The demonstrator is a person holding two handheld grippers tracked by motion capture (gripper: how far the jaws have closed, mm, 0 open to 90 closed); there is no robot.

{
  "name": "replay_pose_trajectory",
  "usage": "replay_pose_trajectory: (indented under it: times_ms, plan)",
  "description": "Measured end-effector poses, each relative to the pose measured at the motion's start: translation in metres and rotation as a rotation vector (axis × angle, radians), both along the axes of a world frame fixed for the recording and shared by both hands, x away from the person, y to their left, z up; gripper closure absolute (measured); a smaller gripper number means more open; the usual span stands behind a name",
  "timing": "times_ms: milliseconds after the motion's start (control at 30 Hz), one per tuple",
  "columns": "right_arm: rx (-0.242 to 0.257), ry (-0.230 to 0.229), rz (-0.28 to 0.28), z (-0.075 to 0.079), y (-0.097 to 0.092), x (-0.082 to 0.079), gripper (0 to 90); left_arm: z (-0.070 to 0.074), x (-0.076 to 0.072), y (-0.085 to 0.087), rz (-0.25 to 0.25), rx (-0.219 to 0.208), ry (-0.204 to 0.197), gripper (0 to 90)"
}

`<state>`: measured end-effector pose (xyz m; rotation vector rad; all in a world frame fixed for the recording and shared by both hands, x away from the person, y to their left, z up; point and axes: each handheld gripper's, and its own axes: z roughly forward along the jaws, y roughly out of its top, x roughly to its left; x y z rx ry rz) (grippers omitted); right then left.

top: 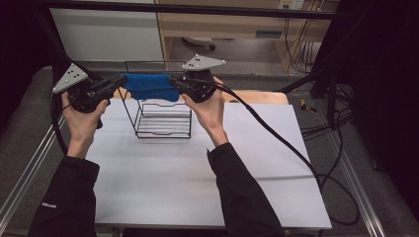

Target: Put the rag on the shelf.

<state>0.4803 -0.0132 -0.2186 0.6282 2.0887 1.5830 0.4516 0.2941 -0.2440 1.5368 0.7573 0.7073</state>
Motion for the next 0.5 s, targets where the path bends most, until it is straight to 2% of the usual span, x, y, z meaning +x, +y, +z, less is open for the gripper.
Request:
replay_pose_trajectory:
  times_ms: [300, 500]
  plan:
    - [-0.031, 0.032, 0.028, -0.010, -0.001, -0.001, 85.7, -0.006, -0.003, -0.001, -0.014, 0.053, 0.059, 83.0]
    - [-0.047, 0.036, 0.038, -0.015, -0.001, 0.001, 85.6, -0.006, -0.004, 0.001, -0.023, 0.055, 0.095, 80.9]
